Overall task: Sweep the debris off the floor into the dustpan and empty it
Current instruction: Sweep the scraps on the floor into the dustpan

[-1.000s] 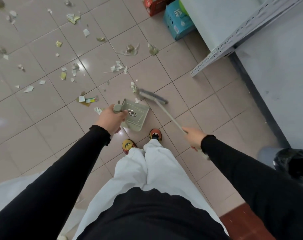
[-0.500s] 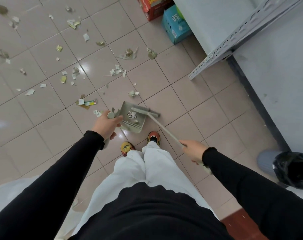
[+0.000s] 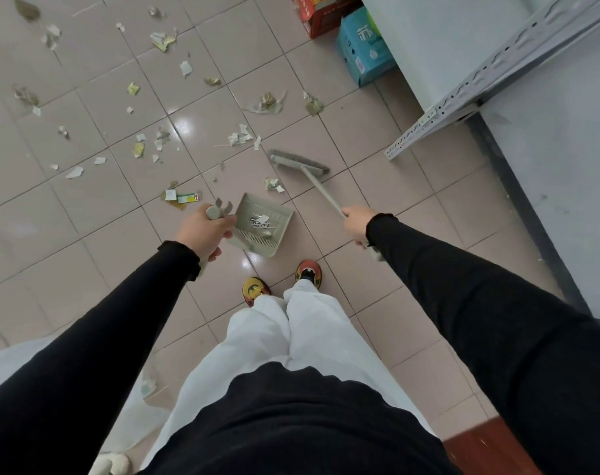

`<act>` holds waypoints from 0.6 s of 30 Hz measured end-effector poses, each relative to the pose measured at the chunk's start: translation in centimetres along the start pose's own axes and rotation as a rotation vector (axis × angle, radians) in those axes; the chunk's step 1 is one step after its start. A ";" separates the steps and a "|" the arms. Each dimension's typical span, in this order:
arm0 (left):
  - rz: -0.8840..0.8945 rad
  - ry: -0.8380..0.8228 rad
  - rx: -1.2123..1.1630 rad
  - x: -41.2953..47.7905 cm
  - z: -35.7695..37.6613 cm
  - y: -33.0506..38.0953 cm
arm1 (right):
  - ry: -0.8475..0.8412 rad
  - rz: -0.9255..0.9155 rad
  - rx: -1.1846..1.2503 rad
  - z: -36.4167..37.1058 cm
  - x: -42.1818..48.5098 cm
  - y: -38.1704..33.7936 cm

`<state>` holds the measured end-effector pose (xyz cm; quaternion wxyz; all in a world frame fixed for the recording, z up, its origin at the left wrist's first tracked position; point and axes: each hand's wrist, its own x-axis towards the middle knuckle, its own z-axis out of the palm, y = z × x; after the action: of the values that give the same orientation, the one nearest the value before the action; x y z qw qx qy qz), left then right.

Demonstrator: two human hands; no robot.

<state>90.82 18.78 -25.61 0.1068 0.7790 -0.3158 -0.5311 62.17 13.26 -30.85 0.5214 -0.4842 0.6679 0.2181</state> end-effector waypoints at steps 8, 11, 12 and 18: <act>-0.029 -0.012 -0.046 0.4 -0.7 0.1 | -0.133 -0.002 0.072 0.1 -8.9 7.5; -0.030 -0.019 -0.033 0.2 -1.0 -0.3 | -0.047 -0.017 0.077 1.9 -8.9 6.6; -0.027 -0.020 -0.029 0.2 -1.1 -0.5 | -0.022 -0.024 0.067 2.6 -8.0 5.8; 0.018 -0.055 0.032 -0.1 -1.9 -2.6 | -0.112 0.008 0.171 4.2 -6.3 3.8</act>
<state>93.54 20.57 -26.06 0.0902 0.7628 -0.3342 -0.5461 60.81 20.91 -27.40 0.5965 -0.4222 0.6558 0.1894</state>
